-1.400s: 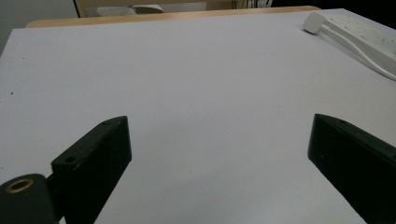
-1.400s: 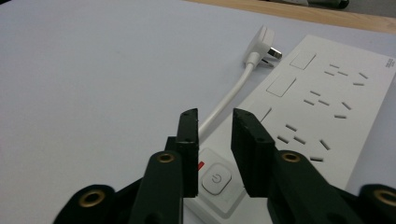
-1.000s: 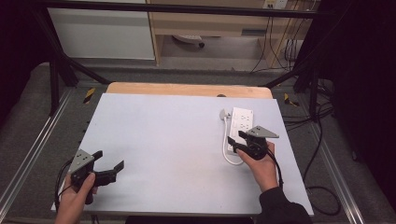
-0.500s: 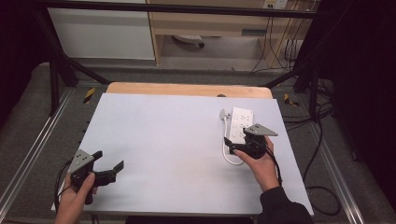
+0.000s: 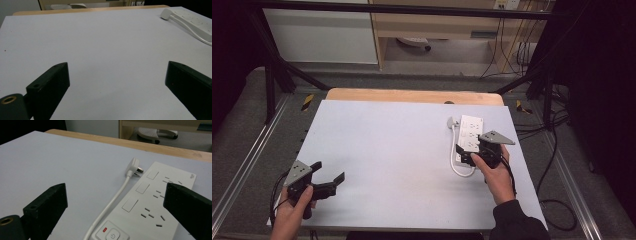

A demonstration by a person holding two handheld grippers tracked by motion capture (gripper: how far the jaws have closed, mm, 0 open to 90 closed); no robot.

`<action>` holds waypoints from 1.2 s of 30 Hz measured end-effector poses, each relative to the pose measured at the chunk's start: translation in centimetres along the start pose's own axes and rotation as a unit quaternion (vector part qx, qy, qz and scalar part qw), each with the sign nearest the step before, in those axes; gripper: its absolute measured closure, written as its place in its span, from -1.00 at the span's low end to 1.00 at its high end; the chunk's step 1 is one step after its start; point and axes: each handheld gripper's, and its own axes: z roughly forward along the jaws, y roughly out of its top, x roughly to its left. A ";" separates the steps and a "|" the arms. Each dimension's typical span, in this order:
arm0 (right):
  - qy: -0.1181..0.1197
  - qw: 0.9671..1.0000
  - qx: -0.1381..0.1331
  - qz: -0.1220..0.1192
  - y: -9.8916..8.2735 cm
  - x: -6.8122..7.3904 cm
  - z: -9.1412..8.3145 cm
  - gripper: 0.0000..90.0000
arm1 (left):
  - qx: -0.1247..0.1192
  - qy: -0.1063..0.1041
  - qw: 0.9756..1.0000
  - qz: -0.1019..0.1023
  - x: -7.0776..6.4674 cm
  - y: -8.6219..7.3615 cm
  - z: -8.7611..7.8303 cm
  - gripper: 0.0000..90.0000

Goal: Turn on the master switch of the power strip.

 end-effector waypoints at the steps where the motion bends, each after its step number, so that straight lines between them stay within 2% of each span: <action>1: 0.000 1.000 -0.001 0.001 0.1 0.0 -0.1 -0.87 | 0.000 0.000 1.000 0.000 0.0 0.0 0.0 -0.87; 21: -0.001 1.000 -0.027 0.000 0.8 -0.8 -2.8 -0.84 | -0.001 0.000 1.000 -0.003 0.0 0.0 -0.1 -0.87; 36: -0.005 1.000 -0.028 -0.008 0.1 -1.6 -4.9 -0.86 | -0.001 0.001 1.000 -0.003 0.1 0.0 -0.2 -0.87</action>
